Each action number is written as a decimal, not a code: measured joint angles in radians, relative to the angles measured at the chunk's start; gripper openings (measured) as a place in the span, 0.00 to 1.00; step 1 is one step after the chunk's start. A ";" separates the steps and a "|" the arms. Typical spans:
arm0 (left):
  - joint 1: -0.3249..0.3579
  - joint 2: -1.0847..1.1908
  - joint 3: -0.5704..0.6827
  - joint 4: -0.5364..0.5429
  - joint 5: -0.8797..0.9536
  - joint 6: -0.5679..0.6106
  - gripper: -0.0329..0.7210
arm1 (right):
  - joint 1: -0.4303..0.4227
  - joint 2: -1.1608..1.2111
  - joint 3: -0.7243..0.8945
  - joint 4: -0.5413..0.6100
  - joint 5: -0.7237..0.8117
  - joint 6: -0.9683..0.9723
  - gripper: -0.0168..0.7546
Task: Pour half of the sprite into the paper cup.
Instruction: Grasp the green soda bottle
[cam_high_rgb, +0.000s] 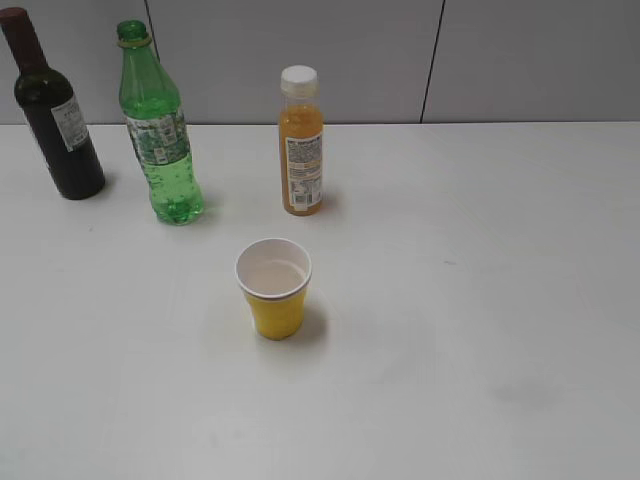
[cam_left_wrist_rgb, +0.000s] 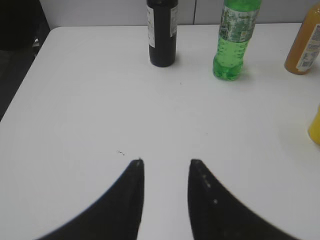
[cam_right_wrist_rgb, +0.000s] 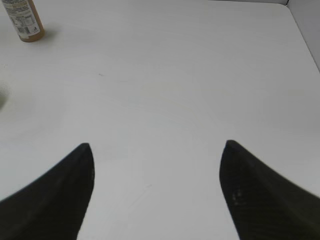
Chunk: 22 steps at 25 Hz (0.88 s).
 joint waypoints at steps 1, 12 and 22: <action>0.000 0.000 0.000 0.000 0.000 0.000 0.36 | 0.000 0.000 0.000 0.000 0.000 0.000 0.78; 0.000 0.000 0.000 0.000 0.000 0.000 0.36 | 0.000 0.000 0.000 0.000 0.000 0.000 0.78; 0.000 0.000 0.000 0.000 0.000 0.000 0.36 | 0.000 0.000 0.000 0.000 0.000 0.000 0.78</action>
